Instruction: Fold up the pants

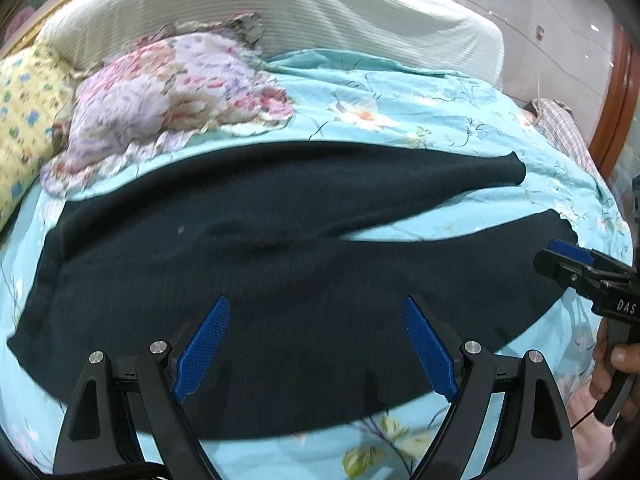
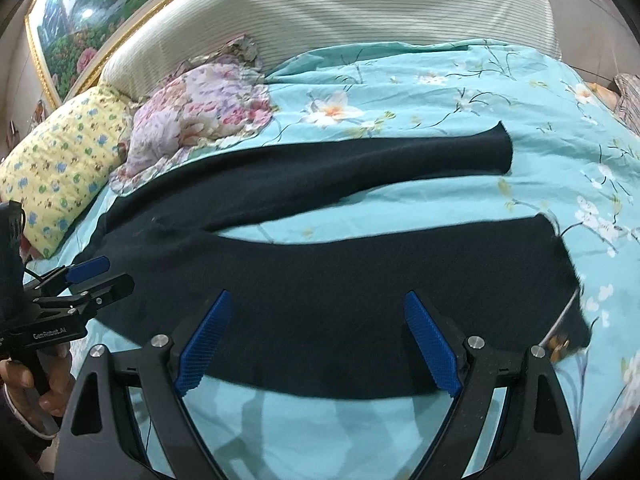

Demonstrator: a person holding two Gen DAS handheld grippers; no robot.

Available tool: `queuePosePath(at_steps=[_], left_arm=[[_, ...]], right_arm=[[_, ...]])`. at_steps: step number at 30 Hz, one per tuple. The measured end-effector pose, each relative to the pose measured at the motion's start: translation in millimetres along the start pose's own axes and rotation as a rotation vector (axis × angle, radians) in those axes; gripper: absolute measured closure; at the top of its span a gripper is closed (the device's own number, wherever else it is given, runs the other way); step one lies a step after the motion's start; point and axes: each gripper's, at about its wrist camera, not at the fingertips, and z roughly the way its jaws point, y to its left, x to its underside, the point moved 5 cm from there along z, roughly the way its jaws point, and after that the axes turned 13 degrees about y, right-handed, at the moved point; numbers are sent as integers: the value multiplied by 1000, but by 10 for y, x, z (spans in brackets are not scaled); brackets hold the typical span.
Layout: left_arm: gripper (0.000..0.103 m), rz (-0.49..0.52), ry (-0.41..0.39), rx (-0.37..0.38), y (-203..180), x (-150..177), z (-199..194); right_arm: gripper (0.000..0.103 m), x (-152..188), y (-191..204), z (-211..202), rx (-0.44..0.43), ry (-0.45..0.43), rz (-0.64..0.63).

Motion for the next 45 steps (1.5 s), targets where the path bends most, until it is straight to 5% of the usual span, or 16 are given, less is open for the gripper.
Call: queuePosePath(at_steps=[19, 31, 40, 45], left_arm=[[14, 132, 68, 54, -134, -1093, 463], [14, 388, 163, 118, -399, -1782, 989], [14, 513, 282, 174, -559, -1971, 1449], [14, 533, 372, 188, -613, -2053, 1736]], right_arm=[[15, -893, -880, 14, 8, 4, 104], [15, -1356, -1596, 240, -37, 74, 217], [15, -1614, -1827, 466, -51, 147, 208], [40, -1667, -1786, 590, -69, 186, 163]])
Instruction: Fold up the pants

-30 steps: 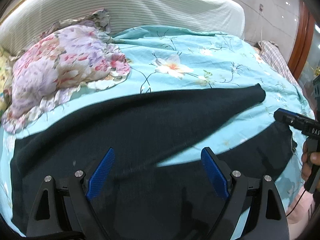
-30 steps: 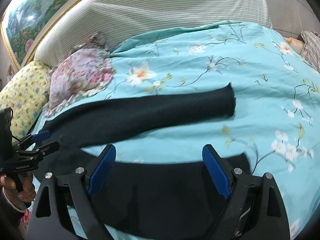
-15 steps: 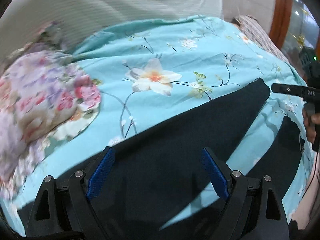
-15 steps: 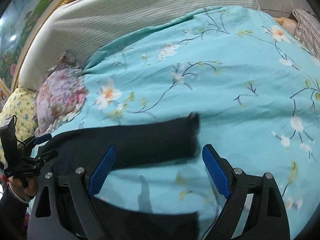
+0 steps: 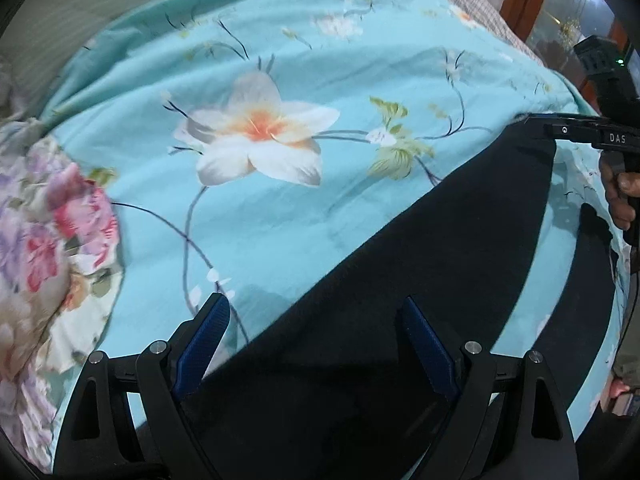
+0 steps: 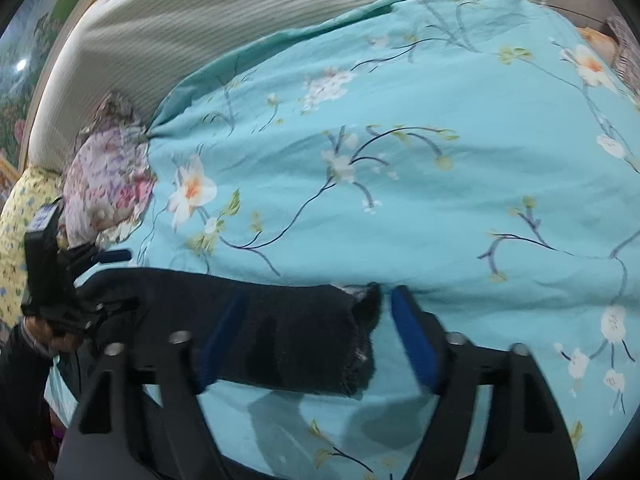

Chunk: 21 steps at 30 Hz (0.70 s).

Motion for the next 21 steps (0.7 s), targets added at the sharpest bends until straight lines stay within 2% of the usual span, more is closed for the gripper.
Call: queuePosePath(at_steps=[1, 2, 4, 6, 8, 12, 17, 21], left_arm=[[15, -2, 13, 4, 9, -27, 36], [18, 0, 27, 12, 11, -45, 68], [34, 9, 40, 31, -30, -59, 101], [68, 26, 43, 58, -98, -35, 95], [84, 50, 35, 64, -182, 29, 62], [91, 76, -1, 71, -318, 202, -112], [93, 33, -74, 109, -465, 492, -446], [94, -4, -101, 133, -593, 732, -612]], right_arm=[[50, -7, 15, 22, 2, 6, -10], [55, -6, 26, 37, 14, 9, -19], [77, -8, 33, 40, 25, 4, -27], [94, -11, 28, 16, 24, -6, -23], [98, -6, 12, -37, 23, -23, -21], [99, 32, 52, -148, 14, -51, -41], [100, 146, 137, -351, -14, -103, -68], [100, 278, 186, -482, -45, -140, -86]])
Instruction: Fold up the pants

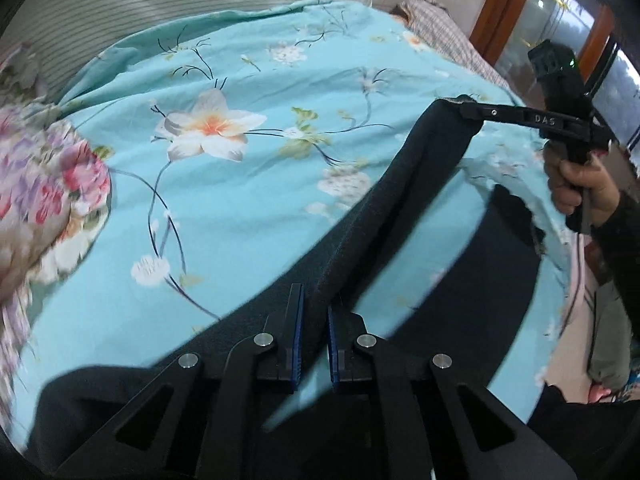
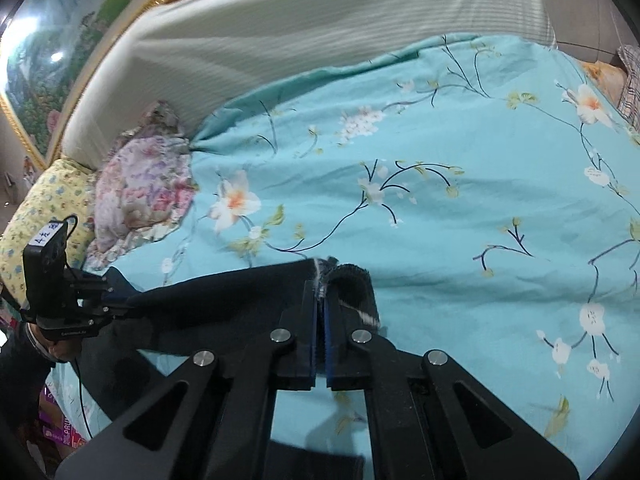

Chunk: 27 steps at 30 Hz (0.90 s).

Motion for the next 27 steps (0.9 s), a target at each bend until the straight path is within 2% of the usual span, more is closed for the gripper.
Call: queuePosePath(at_steps=[7, 13, 20, 27], left_arm=[[95, -54, -50, 56, -356, 388, -133], [95, -81, -56, 71, -562, 751, -117], [95, -88, -56, 70, -744, 1025, -44], [95, -98, -60, 65, -834, 1111, 28]], right_arm=[[100, 324, 24, -252, -54, -38, -28], [100, 715, 73, -417, -79, -39, -62], [100, 1126, 69, -474, -69, -29, -62], [100, 1368, 14, -450, -29, -7, -56]])
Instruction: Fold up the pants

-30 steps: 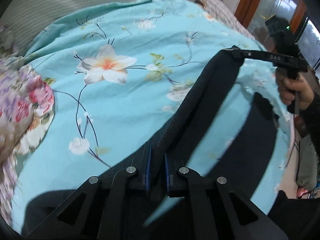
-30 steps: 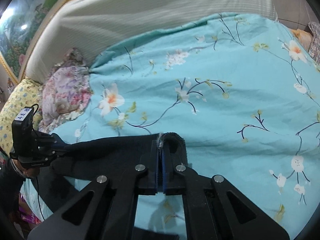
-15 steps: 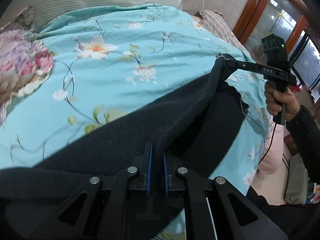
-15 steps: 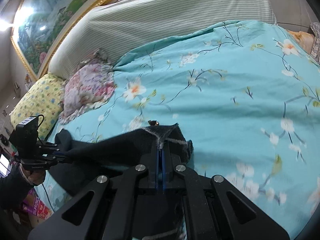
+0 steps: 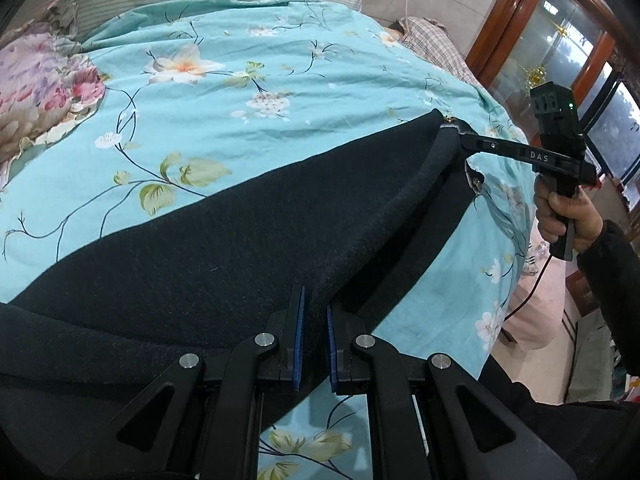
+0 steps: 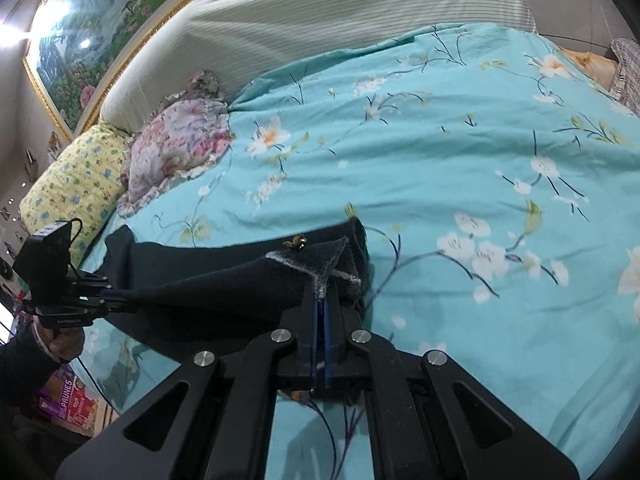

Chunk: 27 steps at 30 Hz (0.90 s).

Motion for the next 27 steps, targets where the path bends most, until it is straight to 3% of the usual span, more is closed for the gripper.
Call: queuePosePath(at_steps=[10, 20, 23, 25, 27], left_arm=[[93, -32, 23, 7, -30, 142, 207], [70, -65, 25, 61, -43, 283, 251], [63, -100, 15, 80, -13, 314, 186], [55, -132, 0, 79, 23, 346, 114], [48, -181, -25, 85, 107, 411, 7]], right_arm=[[100, 123, 3, 35, 74, 28, -13], [97, 249, 31, -39, 121, 54, 31], [84, 263, 32, -148, 148, 29, 70], [57, 240, 62, -255, 163, -12, 86], [53, 208, 150, -378, 155, -74, 83]])
